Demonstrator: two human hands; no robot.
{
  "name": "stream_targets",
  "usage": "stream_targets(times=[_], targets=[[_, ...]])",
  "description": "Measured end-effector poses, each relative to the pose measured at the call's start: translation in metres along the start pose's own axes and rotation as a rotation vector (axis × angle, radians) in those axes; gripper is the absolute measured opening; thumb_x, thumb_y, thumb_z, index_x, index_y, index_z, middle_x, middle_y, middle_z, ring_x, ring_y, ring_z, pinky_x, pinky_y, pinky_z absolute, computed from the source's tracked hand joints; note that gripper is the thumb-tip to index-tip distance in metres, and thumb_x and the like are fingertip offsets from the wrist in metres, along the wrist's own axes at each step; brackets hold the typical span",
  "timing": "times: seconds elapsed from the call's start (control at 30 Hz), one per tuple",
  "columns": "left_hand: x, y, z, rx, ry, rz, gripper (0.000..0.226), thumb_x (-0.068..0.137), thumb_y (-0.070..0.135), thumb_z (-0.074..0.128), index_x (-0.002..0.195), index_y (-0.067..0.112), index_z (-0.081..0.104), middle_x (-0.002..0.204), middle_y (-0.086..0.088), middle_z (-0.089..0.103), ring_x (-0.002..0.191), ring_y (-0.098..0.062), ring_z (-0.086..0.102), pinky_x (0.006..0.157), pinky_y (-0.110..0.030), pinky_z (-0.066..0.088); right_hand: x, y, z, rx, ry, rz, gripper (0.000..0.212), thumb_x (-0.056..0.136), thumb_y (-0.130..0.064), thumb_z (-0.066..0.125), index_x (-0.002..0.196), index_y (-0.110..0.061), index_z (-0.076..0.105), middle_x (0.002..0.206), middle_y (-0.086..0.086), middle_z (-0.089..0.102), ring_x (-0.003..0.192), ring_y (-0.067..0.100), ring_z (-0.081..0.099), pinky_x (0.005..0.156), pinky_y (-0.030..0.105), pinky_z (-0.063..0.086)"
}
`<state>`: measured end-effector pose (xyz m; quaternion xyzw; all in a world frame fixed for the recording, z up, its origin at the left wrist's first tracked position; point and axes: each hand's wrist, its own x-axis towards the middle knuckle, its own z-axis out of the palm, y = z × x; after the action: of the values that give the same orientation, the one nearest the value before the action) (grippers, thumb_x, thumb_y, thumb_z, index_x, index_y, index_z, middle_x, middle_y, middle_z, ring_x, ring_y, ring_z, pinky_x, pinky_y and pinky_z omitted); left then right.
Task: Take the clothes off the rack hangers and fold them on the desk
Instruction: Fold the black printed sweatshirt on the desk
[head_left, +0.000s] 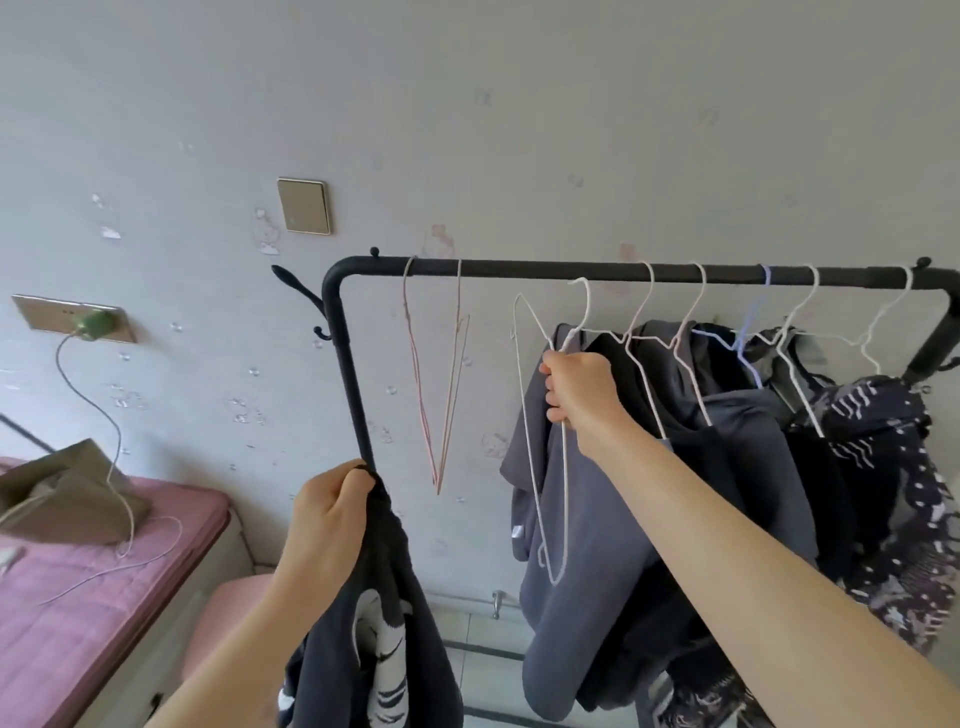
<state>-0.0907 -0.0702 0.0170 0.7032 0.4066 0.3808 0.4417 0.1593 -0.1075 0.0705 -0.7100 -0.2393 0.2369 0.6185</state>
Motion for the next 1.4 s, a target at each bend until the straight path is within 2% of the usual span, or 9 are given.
stream_targets(times=[0.1,0.2,0.3,0.53,0.67,0.77,0.9,1.2,1.4], targets=[[0.014,-0.001,-0.012,-0.017,0.079,0.015,0.033,0.088,0.012,0.042,0.066,-0.012,0.049,0.066,-0.028,0.053,0.055,-0.015,0.045,0.055,-0.027,0.037,0.045,-0.013,0.016,-0.048,-0.011,0.045,0.025,0.083,-0.002,0.043,0.063,-0.015,0.035,0.061,0.003,0.026,0.045,0.013,0.021,0.042,0.021,0.019],[0.028,0.001,-0.023,-0.024,0.152,0.016,0.039,0.075,0.024,0.039,0.063,-0.012,0.049,0.063,-0.029,0.053,0.058,-0.023,0.047,0.059,-0.033,0.037,0.076,-0.021,0.028,-0.073,-0.031,0.071,0.013,0.085,-0.003,0.043,0.077,-0.012,0.046,0.065,0.004,0.033,0.049,0.014,0.027,0.043,0.020,0.021],[0.037,0.001,-0.032,-0.021,0.269,0.002,0.034,0.084,0.011,0.043,0.056,-0.008,0.045,0.050,-0.015,0.048,0.053,-0.016,0.043,0.052,-0.026,0.035,0.095,-0.021,0.038,-0.080,-0.067,0.097,0.015,0.085,-0.001,0.040,0.090,-0.012,0.049,0.066,0.006,0.037,0.051,0.014,0.029,0.045,0.020,0.022],[0.048,0.002,-0.046,-0.039,0.347,0.020,0.031,0.087,-0.005,0.040,0.062,-0.016,0.055,0.060,-0.027,0.056,0.053,-0.015,0.051,0.047,-0.016,0.040,0.105,-0.003,0.050,-0.093,-0.139,0.146,0.017,0.088,0.001,0.041,0.076,-0.005,0.051,0.061,0.007,0.046,0.048,0.015,0.041,0.042,0.021,0.033],[0.045,0.002,-0.053,-0.012,0.374,0.029,0.031,0.089,-0.003,0.041,0.062,-0.016,0.050,0.047,-0.008,0.049,0.050,-0.012,0.045,0.043,-0.015,0.032,0.101,0.002,0.047,-0.306,-0.132,0.030,0.024,0.087,-0.003,0.044,0.064,-0.012,0.040,0.061,0.005,0.040,0.053,0.018,0.040,0.051,0.026,0.033],[0.041,0.004,-0.057,0.013,0.393,0.012,0.033,0.090,-0.001,0.042,0.058,-0.009,0.047,0.041,0.004,0.046,0.048,-0.010,0.043,0.040,-0.015,0.030,0.084,0.000,0.041,-0.661,-0.028,-0.211,0.013,0.087,-0.016,0.049,0.090,-0.004,0.051,0.083,0.011,0.053,0.084,0.031,0.054,0.072,0.036,0.041],[0.031,0.000,-0.074,0.022,0.361,-0.016,0.033,0.091,0.007,0.042,0.063,-0.010,0.048,0.056,-0.009,0.044,0.060,-0.015,0.042,0.054,-0.027,0.033,0.038,-0.006,0.042,-0.703,0.029,-0.462,0.046,0.092,-0.015,0.051,0.136,-0.003,0.042,0.134,0.017,0.045,0.126,0.033,0.039,0.098,0.033,0.032],[-0.004,0.026,-0.127,-0.072,0.298,0.003,0.036,0.077,0.024,0.044,0.071,-0.012,0.046,0.066,-0.009,0.044,0.064,-0.021,0.040,0.062,-0.035,0.029,-0.084,0.018,0.094,-0.661,-0.576,-0.460,0.047,0.090,-0.020,0.059,0.136,-0.016,0.045,0.127,-0.001,0.054,0.118,0.015,0.049,0.093,0.024,0.038],[-0.028,0.050,-0.163,-0.127,0.245,0.014,0.021,0.070,0.021,0.043,0.049,0.018,0.042,0.054,-0.002,0.037,0.055,-0.019,0.036,0.052,-0.030,0.024,-0.140,0.049,0.138,-0.750,-0.901,-0.401,0.079,0.085,-0.028,0.071,0.148,-0.027,0.023,0.146,0.005,0.040,0.128,0.023,0.044,0.100,0.035,0.040]])
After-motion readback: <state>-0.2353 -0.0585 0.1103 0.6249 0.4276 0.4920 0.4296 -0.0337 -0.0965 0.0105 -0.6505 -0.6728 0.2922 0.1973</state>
